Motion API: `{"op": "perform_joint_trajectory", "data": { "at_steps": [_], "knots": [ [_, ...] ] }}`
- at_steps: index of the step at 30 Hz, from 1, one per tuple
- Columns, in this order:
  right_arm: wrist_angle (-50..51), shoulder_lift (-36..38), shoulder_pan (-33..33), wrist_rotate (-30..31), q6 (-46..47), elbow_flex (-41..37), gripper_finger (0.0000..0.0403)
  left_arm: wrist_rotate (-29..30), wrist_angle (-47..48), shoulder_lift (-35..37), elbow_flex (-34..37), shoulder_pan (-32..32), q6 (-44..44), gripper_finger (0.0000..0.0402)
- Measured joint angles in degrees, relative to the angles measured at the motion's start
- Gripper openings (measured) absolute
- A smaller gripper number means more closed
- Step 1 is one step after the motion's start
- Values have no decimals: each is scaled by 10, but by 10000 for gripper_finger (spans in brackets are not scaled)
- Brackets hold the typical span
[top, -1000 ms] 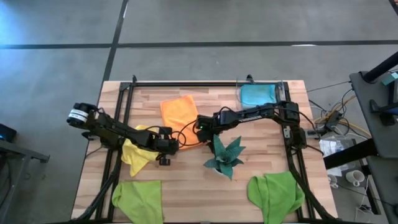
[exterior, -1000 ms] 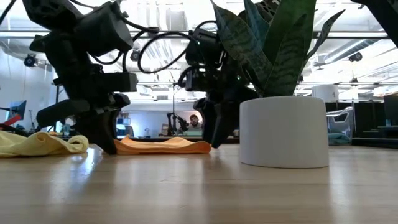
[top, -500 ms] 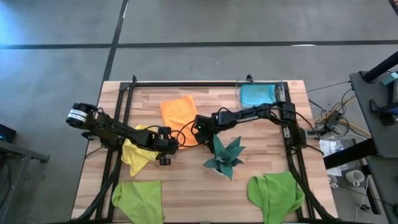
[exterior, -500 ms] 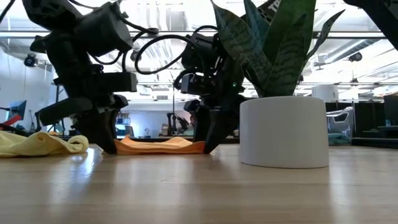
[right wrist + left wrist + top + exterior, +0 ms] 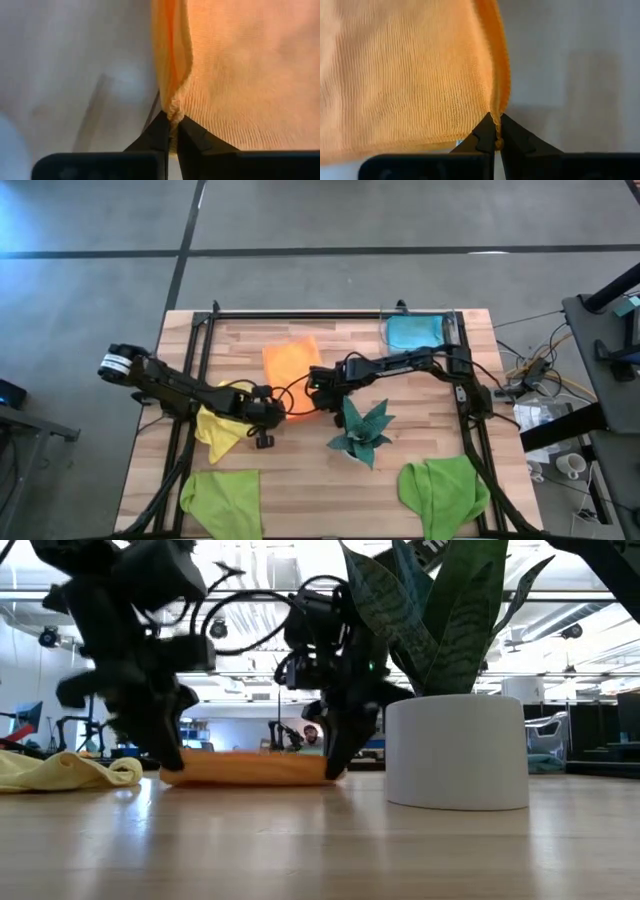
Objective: Fold microfiber towels
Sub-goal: Fold the orange microfiber cloth
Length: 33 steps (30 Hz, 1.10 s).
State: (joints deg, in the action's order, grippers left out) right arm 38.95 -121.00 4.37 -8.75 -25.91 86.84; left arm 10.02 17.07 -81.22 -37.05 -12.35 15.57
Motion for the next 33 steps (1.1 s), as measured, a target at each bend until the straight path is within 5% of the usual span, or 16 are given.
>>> {"op": "perform_joint_trajectory", "data": {
  "at_steps": [7,12,20,33],
  "knots": [
    [151,4,-8,-5,2,95,14,-18,31,50,-37,-35,42,0],
    [164,4,-2,9,-8,148,14,60,130,103,-51,-30,49,0],
    [53,1,40,106,-30,174,13,194,181,170,-26,40,14,0],
    [-64,-76,113,105,-33,152,13,165,83,84,19,189,-98,0]
  ]
}}
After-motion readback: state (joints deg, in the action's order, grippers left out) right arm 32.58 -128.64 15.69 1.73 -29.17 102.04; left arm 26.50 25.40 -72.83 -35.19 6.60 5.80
